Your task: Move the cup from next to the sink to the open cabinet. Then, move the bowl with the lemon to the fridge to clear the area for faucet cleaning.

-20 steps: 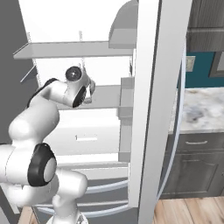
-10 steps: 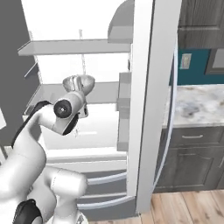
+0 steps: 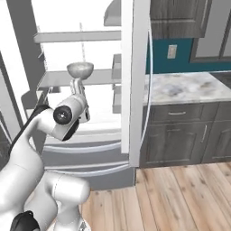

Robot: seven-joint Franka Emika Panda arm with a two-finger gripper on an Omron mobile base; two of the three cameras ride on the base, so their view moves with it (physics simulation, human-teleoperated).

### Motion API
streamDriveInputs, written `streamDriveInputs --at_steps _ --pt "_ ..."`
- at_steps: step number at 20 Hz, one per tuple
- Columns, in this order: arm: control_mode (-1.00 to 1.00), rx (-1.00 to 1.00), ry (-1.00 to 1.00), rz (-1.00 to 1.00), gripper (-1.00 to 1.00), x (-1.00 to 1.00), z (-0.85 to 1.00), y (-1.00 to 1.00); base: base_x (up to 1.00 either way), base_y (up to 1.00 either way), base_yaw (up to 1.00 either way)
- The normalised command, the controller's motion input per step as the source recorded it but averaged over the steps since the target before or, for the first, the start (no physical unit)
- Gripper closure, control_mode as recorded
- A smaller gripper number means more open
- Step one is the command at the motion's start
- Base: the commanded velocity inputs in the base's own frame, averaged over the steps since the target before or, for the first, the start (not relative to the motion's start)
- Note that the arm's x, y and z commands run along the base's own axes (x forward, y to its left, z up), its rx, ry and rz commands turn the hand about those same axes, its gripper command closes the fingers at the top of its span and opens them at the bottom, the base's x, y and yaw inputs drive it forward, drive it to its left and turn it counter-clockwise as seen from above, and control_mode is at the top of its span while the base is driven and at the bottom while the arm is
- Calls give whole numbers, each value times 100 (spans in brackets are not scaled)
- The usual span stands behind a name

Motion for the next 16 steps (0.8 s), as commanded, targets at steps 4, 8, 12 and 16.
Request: streamDriveInputs --at_steps 4,8,12,16 --pt "100 0 0 0 -100 0 0 0 -100 -13 -8" --pt "100 0 0 0 -100 0 0 0 -100 -33 -18" --pt "100 0 0 0 -100 0 0 0 -97 -36 -55" --pt "100 0 0 0 -100 0 0 0 -15 -40 -89"
